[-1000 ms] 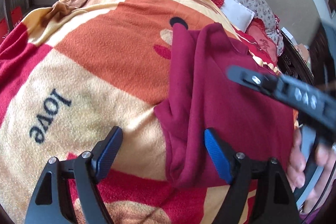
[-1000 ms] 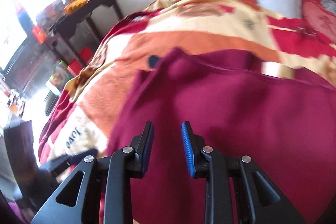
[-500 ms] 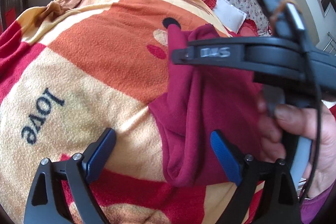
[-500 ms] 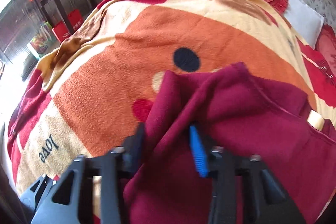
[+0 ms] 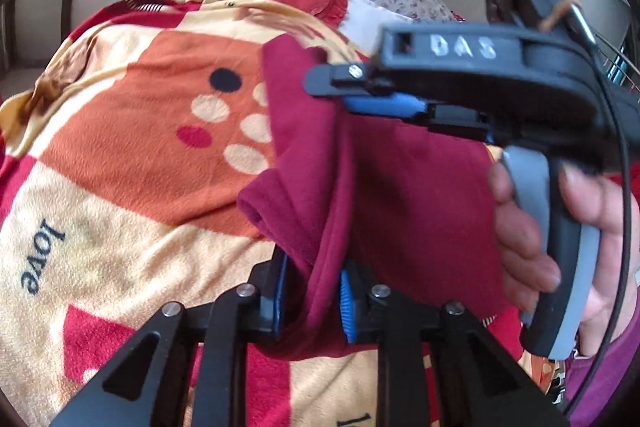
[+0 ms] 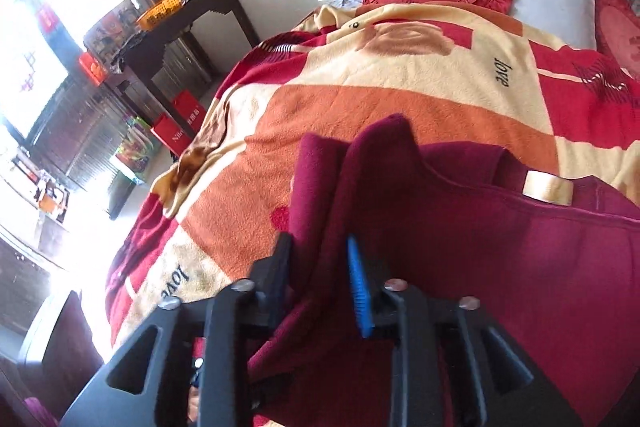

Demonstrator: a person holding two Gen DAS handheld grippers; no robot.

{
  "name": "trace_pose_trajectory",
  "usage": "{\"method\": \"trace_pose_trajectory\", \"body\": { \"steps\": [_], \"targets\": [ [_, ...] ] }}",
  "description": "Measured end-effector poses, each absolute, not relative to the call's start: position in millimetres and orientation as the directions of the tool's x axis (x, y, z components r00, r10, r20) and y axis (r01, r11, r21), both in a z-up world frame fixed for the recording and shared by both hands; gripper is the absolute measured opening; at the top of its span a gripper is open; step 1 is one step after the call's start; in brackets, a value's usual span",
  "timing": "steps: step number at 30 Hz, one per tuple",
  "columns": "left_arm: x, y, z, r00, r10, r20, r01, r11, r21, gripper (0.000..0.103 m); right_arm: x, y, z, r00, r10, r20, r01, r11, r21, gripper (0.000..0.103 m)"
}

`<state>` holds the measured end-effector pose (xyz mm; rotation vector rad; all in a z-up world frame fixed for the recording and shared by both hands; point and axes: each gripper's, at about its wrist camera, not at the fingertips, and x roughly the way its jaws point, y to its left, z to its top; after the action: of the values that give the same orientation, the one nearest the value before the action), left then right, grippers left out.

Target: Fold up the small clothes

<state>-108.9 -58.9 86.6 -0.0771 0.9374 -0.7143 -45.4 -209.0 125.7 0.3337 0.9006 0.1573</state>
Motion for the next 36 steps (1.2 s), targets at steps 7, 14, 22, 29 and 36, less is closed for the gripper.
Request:
{"method": "trace_pose_trajectory", "body": {
  "steps": [7,14,22,29,36],
  "targets": [
    [-119,-75,100,0.383,-0.579,-0.72,0.556,0.767,-0.321,0.021,-25,-193,128,0.526,0.286,-0.801,-0.041,0.949,0.312,0.048],
    [-127,-81,113,0.349,-0.603,-0.717,0.593,0.735,-0.329,0.021,-36,-196,119,0.552,0.15,-0.82,0.001,0.984,0.181,0.003],
    [-159,-144,155,0.268,-0.696,-0.666,0.732,0.596,-0.329,0.021,-104,-259,168,0.676,0.088,-0.731,0.039,0.987,0.155,0.0],
    [-192,-215,159,0.177,-0.722,-0.668,0.809,0.493,-0.318,0.032,-153,-339,175,0.688,0.018,-0.726,0.156,0.973,0.172,0.0],
    [-205,-222,151,0.115,-0.706,-0.699,0.819,0.466,-0.336,0.074,-189,-402,127,0.649,-0.021,-0.761,0.266,0.943,0.2,0.0]
  ]
}}
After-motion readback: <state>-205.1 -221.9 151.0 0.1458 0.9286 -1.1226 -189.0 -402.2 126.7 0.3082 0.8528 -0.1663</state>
